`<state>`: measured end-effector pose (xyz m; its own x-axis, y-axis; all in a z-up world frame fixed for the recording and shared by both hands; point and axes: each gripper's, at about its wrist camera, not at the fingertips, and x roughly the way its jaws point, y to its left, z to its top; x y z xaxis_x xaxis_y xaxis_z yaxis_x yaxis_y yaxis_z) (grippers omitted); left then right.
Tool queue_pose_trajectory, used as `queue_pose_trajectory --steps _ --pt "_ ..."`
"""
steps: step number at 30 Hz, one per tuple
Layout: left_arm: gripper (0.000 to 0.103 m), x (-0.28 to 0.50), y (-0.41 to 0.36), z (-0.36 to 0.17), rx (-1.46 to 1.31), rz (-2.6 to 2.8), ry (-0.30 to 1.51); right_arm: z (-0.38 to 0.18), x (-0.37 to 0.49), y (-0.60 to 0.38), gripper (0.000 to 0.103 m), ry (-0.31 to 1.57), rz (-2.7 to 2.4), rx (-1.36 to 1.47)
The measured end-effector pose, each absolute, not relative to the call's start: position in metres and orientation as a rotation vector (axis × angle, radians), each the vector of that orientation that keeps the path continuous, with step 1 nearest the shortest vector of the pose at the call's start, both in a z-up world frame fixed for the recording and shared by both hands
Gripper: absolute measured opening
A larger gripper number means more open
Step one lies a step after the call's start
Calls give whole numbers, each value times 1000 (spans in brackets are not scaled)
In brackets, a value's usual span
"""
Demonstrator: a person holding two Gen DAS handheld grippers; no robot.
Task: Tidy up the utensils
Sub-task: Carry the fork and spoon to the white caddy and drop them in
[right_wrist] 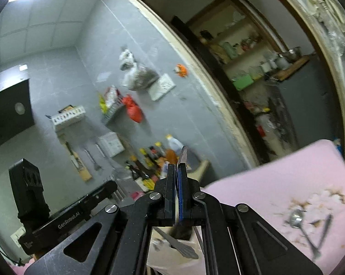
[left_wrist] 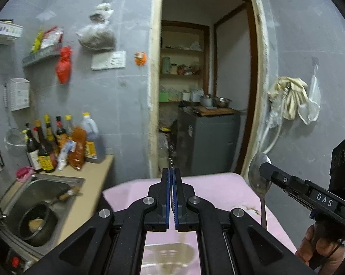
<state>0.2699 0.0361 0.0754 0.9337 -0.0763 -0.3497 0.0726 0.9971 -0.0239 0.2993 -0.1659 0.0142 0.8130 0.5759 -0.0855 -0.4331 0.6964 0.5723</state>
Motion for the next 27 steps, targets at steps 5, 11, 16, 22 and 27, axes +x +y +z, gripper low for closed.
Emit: queue_pose_trajectory --steps 5,11,16,22,27 --pt "3 258 79 85 15 18 328 16 306 -136 2 208 628 609" --pt "3 251 117 83 32 127 332 -4 319 -109 2 176 663 677" --pt "3 255 127 70 45 158 356 -30 340 -93 2 186 661 739" --pt "3 264 119 50 81 149 395 -57 358 -83 2 217 641 744" --pt "3 265 110 42 97 122 400 -72 364 -82 2 247 644 749"
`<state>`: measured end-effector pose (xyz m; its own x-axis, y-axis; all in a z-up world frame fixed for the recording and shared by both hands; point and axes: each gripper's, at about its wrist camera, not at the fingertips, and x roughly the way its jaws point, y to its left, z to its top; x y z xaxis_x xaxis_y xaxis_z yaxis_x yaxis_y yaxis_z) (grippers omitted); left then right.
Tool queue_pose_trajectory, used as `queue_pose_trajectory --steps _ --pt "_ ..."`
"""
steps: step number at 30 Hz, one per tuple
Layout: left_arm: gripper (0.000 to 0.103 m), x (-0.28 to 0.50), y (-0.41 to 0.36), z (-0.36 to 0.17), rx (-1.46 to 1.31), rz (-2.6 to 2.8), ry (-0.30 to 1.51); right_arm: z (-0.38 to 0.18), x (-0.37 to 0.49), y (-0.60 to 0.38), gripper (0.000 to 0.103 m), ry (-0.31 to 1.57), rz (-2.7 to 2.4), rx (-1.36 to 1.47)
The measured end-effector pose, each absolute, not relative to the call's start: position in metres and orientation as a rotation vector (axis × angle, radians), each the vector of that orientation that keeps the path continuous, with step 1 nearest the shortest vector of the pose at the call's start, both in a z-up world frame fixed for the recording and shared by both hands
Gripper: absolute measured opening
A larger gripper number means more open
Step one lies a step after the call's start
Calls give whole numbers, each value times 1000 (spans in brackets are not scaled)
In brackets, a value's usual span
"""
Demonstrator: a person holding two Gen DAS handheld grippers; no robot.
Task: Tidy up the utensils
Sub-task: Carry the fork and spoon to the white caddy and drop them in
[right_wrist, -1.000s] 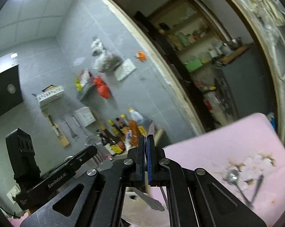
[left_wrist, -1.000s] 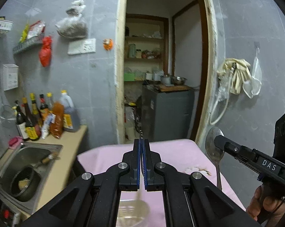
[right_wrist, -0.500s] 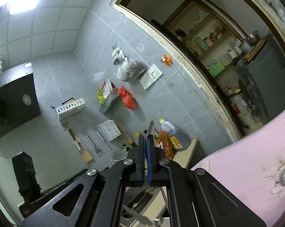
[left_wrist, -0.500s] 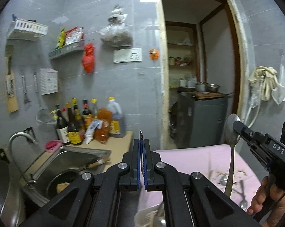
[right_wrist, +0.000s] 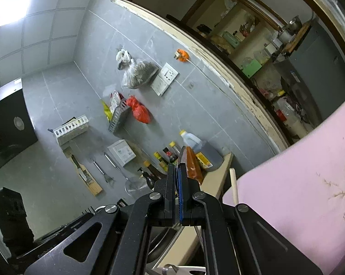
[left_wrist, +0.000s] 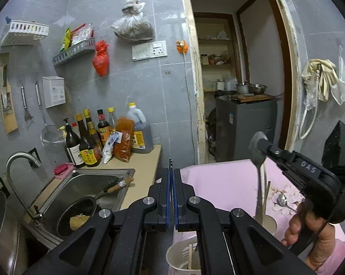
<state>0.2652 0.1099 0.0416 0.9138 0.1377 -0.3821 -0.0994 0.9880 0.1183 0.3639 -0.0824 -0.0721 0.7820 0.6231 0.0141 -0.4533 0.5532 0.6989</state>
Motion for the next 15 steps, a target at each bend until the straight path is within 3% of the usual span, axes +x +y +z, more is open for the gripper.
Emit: queue_pose_trajectory --steps 15 --pt "3 275 75 3 215 56 469 -97 363 -74 3 296 704 718"
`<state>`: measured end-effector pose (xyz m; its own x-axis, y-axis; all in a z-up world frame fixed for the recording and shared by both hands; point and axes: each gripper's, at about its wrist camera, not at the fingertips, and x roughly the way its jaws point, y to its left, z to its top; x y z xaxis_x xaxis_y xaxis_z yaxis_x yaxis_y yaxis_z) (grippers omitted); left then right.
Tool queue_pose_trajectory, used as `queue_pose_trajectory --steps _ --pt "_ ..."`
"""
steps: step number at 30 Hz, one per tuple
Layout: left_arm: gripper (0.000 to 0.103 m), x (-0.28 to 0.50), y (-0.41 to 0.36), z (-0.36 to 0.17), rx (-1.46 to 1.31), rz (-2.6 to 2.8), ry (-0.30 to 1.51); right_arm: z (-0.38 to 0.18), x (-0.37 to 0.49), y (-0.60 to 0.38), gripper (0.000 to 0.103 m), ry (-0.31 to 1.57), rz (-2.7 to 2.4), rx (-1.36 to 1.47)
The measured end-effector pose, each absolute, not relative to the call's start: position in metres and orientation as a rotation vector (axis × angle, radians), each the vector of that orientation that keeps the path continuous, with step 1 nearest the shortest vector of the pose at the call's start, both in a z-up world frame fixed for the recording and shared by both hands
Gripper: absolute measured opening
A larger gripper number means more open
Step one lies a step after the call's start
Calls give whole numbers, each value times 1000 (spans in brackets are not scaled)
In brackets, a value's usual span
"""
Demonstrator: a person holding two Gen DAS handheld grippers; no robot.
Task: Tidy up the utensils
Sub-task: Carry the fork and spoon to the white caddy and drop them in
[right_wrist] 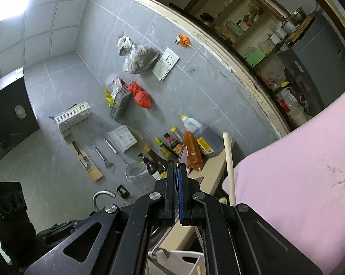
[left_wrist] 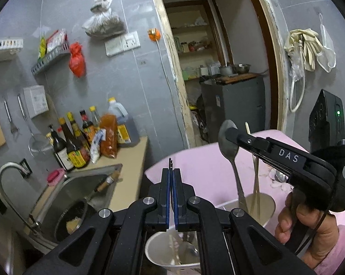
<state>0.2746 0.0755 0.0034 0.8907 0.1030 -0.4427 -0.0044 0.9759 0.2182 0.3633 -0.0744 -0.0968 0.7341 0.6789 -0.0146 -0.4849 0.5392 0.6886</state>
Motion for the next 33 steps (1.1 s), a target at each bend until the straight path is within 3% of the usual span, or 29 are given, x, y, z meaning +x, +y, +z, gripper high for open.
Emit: queue_pose_trajectory --steps 10,22,26,29,31,33 --pt "3 277 77 -15 155 -3 546 -111 350 -77 3 379 717 696" --pt "10 275 104 -15 -116 -100 588 -93 327 -93 5 409 682 646" --pt "33 270 106 -8 -160 -117 551 -79 316 -110 35 387 626 633" --pt "34 270 102 -1 -175 -132 526 -69 309 -125 35 378 575 630" --pt "38 270 96 3 -166 -137 510 -60 302 -137 42 362 526 611" --pt "44 269 89 8 -159 -142 485 -52 295 -148 54 345 476 590"
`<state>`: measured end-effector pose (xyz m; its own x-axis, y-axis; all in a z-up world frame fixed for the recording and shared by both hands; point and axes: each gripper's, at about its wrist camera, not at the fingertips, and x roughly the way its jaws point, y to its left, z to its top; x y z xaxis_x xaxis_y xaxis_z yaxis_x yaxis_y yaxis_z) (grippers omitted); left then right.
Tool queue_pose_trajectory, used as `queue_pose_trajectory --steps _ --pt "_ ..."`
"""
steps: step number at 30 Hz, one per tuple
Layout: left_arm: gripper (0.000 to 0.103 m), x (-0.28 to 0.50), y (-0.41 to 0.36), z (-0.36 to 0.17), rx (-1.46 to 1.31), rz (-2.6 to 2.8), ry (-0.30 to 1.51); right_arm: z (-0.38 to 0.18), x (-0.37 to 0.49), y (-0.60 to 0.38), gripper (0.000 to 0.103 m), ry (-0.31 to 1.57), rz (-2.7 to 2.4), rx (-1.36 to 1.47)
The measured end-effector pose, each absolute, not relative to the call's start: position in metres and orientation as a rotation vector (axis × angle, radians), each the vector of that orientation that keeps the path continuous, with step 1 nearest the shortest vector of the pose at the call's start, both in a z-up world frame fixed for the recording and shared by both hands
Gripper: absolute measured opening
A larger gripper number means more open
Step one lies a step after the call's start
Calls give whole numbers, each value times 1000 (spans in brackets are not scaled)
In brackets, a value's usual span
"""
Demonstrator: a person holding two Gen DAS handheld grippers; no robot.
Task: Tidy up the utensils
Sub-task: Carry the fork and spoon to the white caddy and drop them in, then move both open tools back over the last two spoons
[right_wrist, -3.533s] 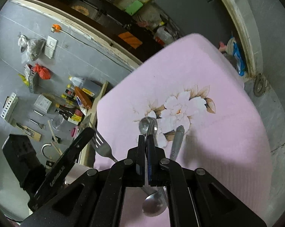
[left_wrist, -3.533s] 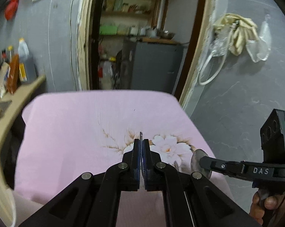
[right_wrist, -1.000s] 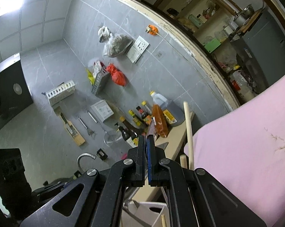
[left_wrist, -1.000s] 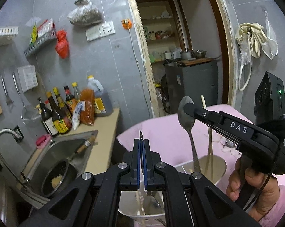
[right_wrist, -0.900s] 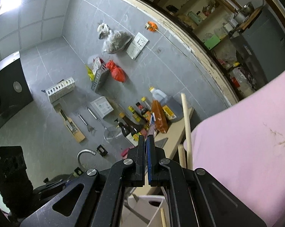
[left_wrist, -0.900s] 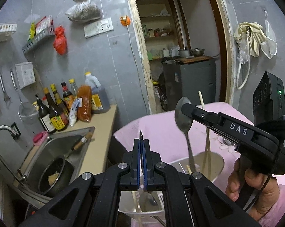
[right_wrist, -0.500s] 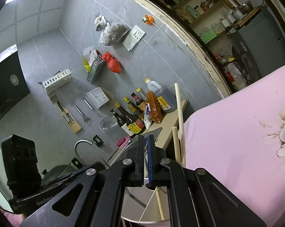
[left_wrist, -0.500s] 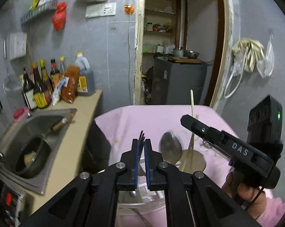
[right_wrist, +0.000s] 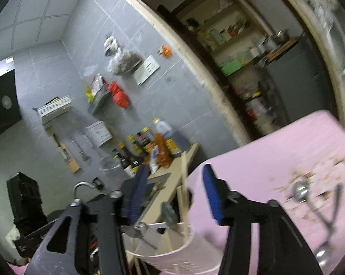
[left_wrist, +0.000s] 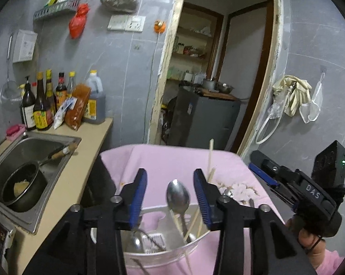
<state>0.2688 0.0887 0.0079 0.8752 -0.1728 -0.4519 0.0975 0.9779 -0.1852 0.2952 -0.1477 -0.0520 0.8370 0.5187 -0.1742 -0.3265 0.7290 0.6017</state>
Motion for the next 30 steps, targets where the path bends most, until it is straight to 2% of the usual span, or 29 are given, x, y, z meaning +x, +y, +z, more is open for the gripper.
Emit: queue_pose_trajectory --steps 4,8,14,20,30 --pt "56 268 72 16 -165 -155 435 -36 283 -176 72 324 352 523" --pt "75 269 48 20 -145 -161 394 -20 274 -201 87 314 232 433" --pt "91 274 6 21 -104 -156 357 -5 267 -231 95 324 98 306" --pt "95 280 -31 15 -69 -142 349 -2 267 -261 95 351 61 219" --pt "96 293 -83 -4 -16 -116 371 -28 282 -307 95 414 60 167"
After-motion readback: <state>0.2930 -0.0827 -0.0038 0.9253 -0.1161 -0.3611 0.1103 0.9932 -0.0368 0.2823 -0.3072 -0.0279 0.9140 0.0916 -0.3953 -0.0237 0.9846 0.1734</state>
